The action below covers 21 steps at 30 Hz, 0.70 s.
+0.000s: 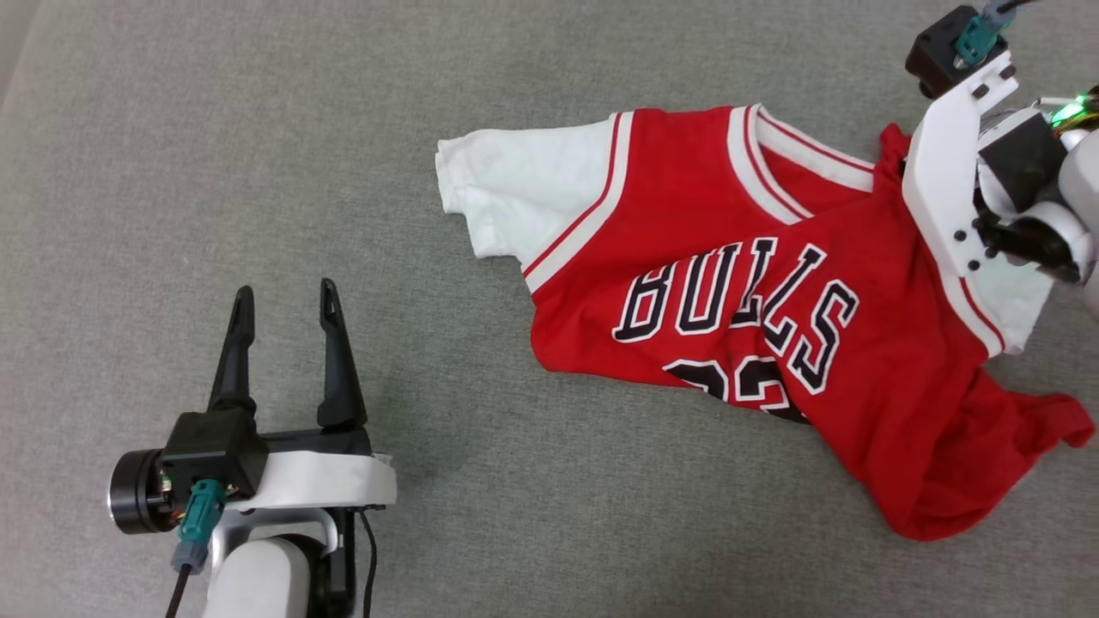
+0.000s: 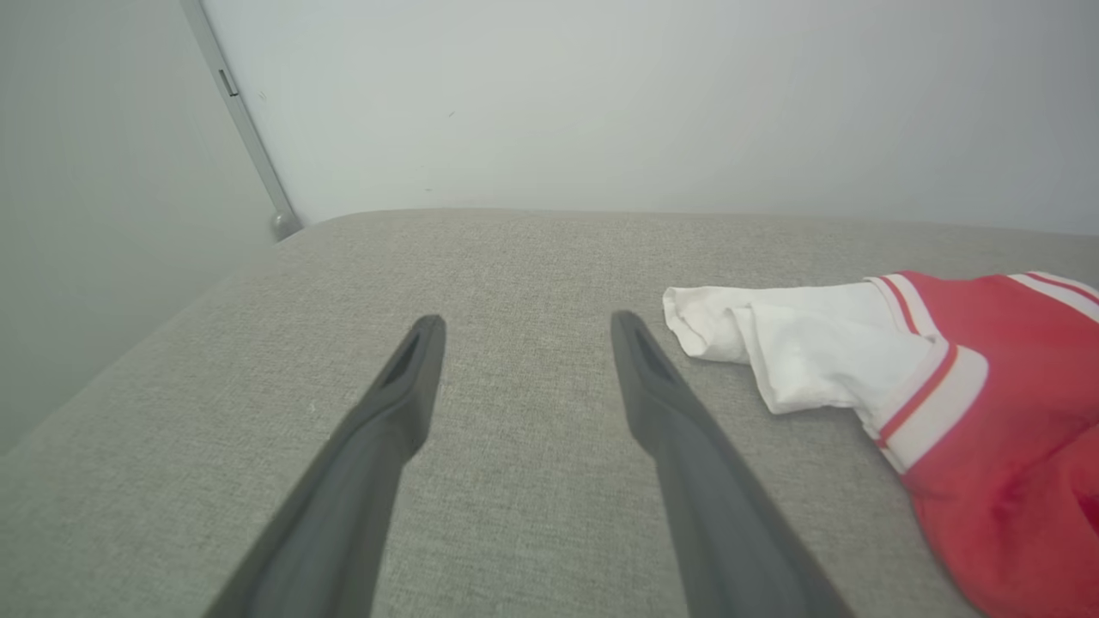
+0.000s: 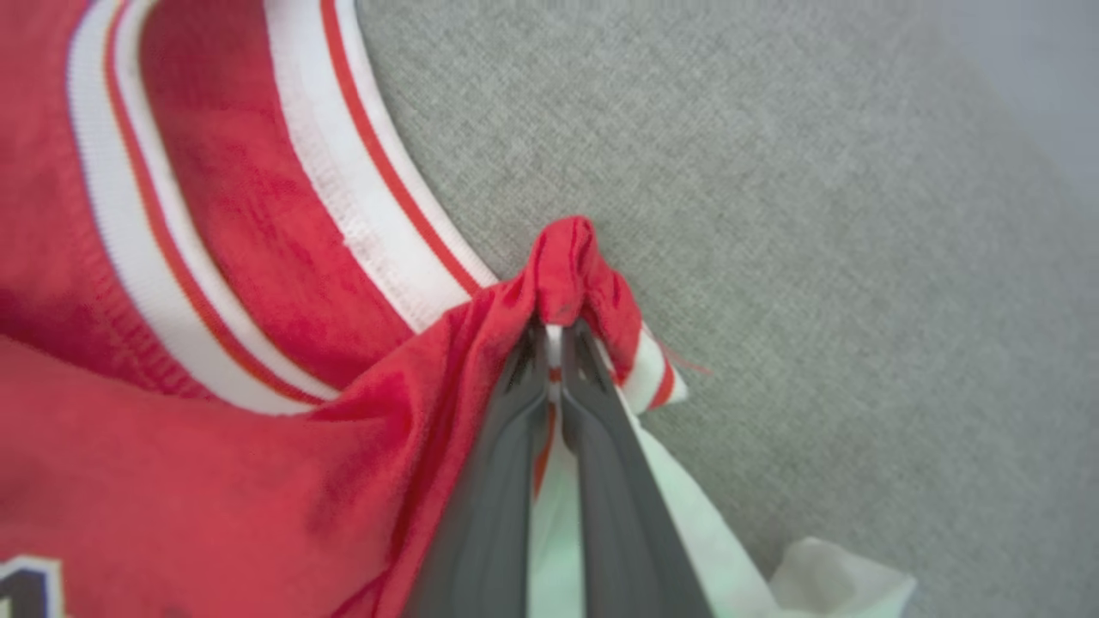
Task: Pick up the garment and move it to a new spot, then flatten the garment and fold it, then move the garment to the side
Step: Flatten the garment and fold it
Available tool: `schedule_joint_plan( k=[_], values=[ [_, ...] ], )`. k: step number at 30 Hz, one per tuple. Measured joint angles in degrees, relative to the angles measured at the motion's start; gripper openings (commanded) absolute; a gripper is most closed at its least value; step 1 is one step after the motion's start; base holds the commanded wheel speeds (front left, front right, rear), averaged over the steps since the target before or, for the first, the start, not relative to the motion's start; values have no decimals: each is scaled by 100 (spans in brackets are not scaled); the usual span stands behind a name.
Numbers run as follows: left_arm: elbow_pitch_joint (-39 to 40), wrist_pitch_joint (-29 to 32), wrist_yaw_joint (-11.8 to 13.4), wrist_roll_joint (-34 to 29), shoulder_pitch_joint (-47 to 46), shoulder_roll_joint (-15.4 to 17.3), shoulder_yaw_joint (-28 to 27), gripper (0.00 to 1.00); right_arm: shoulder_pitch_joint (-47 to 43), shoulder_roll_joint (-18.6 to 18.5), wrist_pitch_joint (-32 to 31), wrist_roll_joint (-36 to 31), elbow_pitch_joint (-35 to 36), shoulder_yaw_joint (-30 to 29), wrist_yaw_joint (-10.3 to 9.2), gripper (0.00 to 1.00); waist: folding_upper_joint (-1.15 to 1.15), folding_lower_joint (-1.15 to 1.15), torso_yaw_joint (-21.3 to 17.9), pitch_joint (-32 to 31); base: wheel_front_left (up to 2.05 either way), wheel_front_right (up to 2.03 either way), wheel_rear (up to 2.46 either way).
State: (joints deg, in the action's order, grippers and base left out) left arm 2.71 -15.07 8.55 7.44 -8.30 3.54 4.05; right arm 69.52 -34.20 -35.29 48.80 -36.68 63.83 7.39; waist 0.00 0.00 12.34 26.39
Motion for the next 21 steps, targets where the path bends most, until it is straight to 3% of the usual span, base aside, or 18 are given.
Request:
schedule_joint_plan(
  k=[1,2,6,10,16,21],
  values=[
    [-25,0,-9,-27,2,-2,-42,100,-17,11,165,-8,-19,20,1,42,0,0,-29,-39,0,0,0],
    [-41,0,-35,-48,7,7,-79,100,-40,10,336,-21,-18,57,1,100,0,0,-61,-84,0,0,0],
    [-71,0,-111,-148,15,135,-243,100,-62,-79,1269,-298,136,180,13,100,0,0,-222,-306,0,0,0],
    [-216,0,-264,-221,-24,411,-375,100,-70,-212,2641,-661,121,-267,12,100,0,0,-420,-534,0,0,0],
    [-565,381,-688,-76,-716,979,-498,100,-588,-110,4485,-1285,14,-1533,12,100,0,0,-764,-759,0,0,0],
    [-664,1203,-1082,98,-1332,1474,-552,100,-1279,91,5004,-2258,374,-2938,12,100,0,0,-1031,-829,0,0,0]
  ],
)
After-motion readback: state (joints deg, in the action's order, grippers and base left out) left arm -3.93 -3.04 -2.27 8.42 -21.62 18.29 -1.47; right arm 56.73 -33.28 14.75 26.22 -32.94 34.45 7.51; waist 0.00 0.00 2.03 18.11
